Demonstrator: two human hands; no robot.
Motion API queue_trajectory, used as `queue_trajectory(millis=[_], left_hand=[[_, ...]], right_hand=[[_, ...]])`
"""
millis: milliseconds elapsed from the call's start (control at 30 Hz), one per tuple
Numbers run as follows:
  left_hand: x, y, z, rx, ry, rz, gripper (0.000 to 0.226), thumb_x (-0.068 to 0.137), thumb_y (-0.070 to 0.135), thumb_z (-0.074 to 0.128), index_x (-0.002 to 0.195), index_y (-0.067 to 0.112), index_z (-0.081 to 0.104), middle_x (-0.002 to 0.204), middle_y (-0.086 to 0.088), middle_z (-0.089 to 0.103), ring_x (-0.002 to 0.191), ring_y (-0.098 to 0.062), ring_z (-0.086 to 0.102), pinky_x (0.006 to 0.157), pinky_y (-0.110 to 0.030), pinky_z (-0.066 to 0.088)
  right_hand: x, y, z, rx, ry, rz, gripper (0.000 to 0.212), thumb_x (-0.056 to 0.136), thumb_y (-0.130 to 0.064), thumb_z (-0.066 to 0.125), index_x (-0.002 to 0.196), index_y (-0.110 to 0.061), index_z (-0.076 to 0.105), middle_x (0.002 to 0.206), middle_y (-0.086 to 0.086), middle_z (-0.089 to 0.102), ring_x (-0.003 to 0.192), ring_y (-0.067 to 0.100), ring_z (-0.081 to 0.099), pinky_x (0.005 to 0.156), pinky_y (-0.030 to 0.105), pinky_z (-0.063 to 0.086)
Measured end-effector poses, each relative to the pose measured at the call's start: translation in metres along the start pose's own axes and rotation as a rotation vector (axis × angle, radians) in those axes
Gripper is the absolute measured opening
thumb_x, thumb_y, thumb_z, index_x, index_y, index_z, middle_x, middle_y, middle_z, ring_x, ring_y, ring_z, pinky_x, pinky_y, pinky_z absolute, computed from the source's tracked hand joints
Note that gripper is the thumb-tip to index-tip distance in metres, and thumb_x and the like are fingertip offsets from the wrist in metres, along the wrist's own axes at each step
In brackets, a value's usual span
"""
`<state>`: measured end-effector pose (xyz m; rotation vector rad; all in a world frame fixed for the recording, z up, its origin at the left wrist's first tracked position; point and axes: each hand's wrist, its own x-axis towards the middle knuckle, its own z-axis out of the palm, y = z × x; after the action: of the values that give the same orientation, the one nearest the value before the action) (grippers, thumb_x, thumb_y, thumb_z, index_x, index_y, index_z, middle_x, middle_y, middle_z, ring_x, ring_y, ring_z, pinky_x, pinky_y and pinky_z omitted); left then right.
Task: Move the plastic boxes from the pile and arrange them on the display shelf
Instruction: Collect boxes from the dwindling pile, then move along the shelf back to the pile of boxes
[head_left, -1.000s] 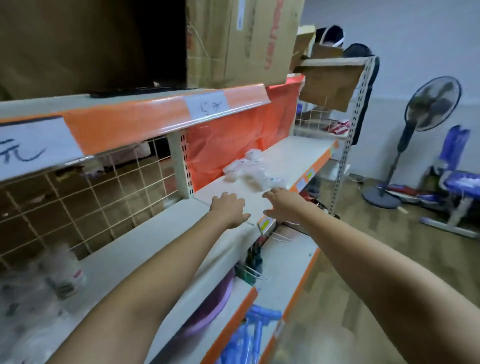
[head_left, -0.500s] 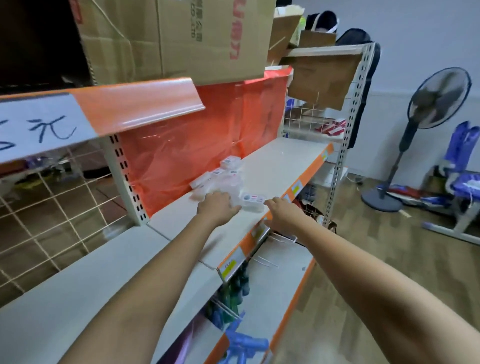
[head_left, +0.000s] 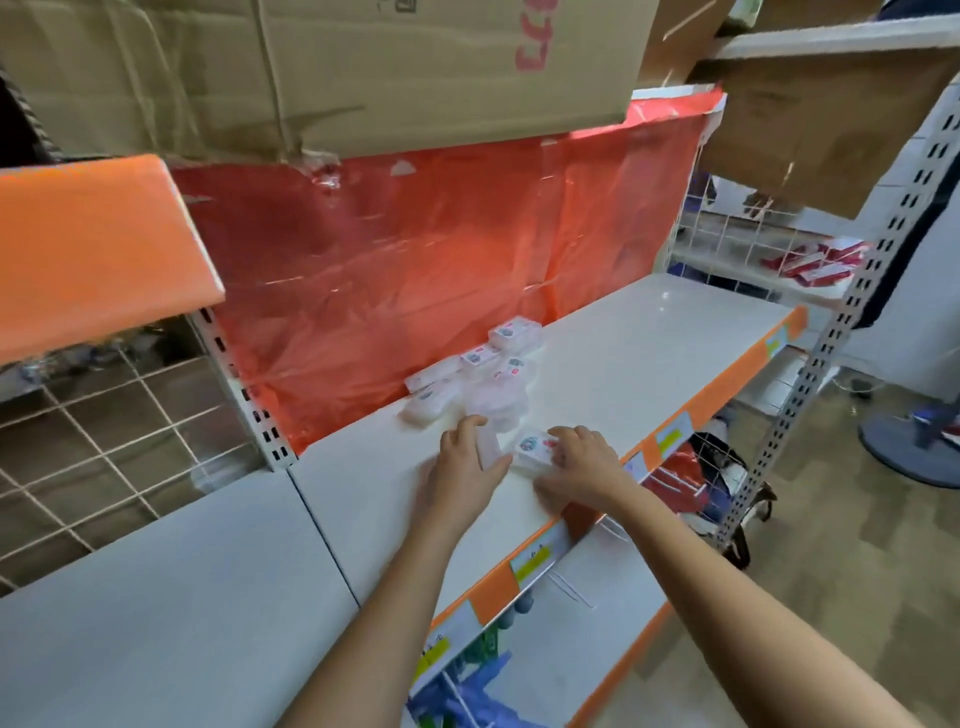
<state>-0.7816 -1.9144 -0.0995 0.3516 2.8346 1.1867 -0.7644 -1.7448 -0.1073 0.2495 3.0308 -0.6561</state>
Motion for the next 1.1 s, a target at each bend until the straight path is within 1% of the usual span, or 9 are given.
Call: queue_trajectory(millis=[100, 200, 333, 433, 567, 767, 900, 967, 1100], left_hand=[[-0.004, -0.003, 0.004, -0.134, 0.078, -0.049, 0.054, 0.087, 0.025, 0.064, 0.134, 0.022, 0.039, 0.131, -0.004, 0.048, 0.111, -0.025, 0.053, 0.089, -0.03, 0.044], [-0.01, -0.003, 0.008, -0.25, 0.255, -0.147, 0.046, 0.089, 0.019, 0.064, 0.125, 0.012, 0.037, 0.113, 0.002, 0.051, 0.088, -0.02, 0.054, 0.065, -0.021, 0.035], [-0.017, -0.002, 0.015, -0.546, 0.416, -0.265, 0.025, 0.091, 0.014, 0.06, 0.102, 0.026, 0.04, 0.109, -0.007, 0.06, 0.088, -0.024, 0.061, 0.072, -0.037, 0.054], [-0.027, 0.011, 0.014, -0.789, 0.479, -0.307, 0.02, 0.096, 0.011, 0.051, 0.105, 0.028, 0.05, 0.102, -0.001, 0.06, 0.086, -0.013, 0.062, 0.061, -0.022, 0.057], [-0.042, 0.027, 0.015, -0.859, 0.585, -0.309, 0.023, 0.099, 0.013, 0.047, 0.116, 0.027, 0.052, 0.1, 0.002, 0.063, 0.084, -0.02, 0.065, 0.053, -0.02, 0.054], [-0.066, 0.036, 0.024, -0.851, 0.707, -0.309, 0.022, 0.102, 0.021, 0.041, 0.108, 0.035, 0.057, 0.103, -0.002, 0.066, 0.088, -0.016, 0.068, 0.065, -0.029, 0.056], [-0.081, 0.042, 0.033, -0.851, 0.754, -0.321, 0.024, 0.101, 0.021, 0.041, 0.11, 0.036, 0.056, 0.101, 0.002, 0.064, 0.082, -0.006, 0.068, 0.068, -0.028, 0.057], [-0.088, 0.044, 0.035, -0.87, 0.745, -0.329, 0.026, 0.099, 0.017, 0.047, 0.115, 0.037, 0.053, 0.105, 0.001, 0.064, 0.09, -0.009, 0.067, 0.071, -0.025, 0.056], [-0.108, 0.04, 0.034, -0.932, 0.692, -0.306, 0.061, 0.087, -0.003, 0.06, 0.134, 0.033, 0.042, 0.114, -0.002, 0.066, 0.105, -0.017, 0.063, 0.082, -0.026, 0.052]], right_hand=[[0.006, 0.012, 0.0, 0.087, 0.007, -0.041, 0.07, 0.08, -0.033, 0.068, 0.141, -0.015, 0.037, 0.131, 0.01, 0.045, 0.125, 0.027, 0.038, 0.102, 0.032, 0.033], [0.012, 0.02, -0.002, 0.167, -0.032, -0.133, 0.073, 0.078, -0.029, 0.072, 0.141, -0.017, 0.037, 0.128, 0.009, 0.044, 0.123, 0.027, 0.037, 0.101, 0.028, 0.031], [0.021, 0.028, -0.016, 0.271, -0.083, -0.304, 0.076, 0.075, -0.024, 0.076, 0.14, -0.017, 0.037, 0.128, 0.009, 0.042, 0.121, 0.025, 0.039, 0.099, 0.026, 0.03], [0.023, 0.033, -0.024, 0.381, -0.12, -0.437, 0.073, 0.075, -0.014, 0.076, 0.138, -0.016, 0.04, 0.125, 0.006, 0.042, 0.111, 0.013, 0.044, 0.089, 0.008, 0.031], [0.024, 0.041, -0.032, 0.422, -0.155, -0.581, 0.073, 0.073, -0.009, 0.078, 0.136, -0.017, 0.042, 0.12, 0.0, 0.041, 0.103, 0.004, 0.042, 0.081, -0.007, 0.026], [0.025, 0.048, -0.043, 0.494, -0.192, -0.799, 0.074, 0.072, -0.001, 0.076, 0.13, -0.03, 0.04, 0.12, -0.004, 0.042, 0.106, -0.029, 0.033, 0.088, -0.005, 0.026], [0.023, 0.046, -0.041, 0.518, -0.243, -0.857, 0.074, 0.073, -0.002, 0.076, 0.13, -0.032, 0.04, 0.122, -0.006, 0.041, 0.11, -0.027, 0.032, 0.089, -0.005, 0.026], [0.022, 0.044, -0.038, 0.539, -0.26, -0.878, 0.074, 0.073, -0.001, 0.075, 0.129, -0.034, 0.039, 0.124, -0.006, 0.041, 0.111, -0.027, 0.031, 0.089, -0.004, 0.027], [0.019, 0.039, -0.035, 0.572, -0.324, -0.891, 0.075, 0.074, 0.001, 0.074, 0.128, -0.036, 0.039, 0.123, -0.006, 0.041, 0.109, -0.025, 0.035, 0.088, -0.004, 0.028]])
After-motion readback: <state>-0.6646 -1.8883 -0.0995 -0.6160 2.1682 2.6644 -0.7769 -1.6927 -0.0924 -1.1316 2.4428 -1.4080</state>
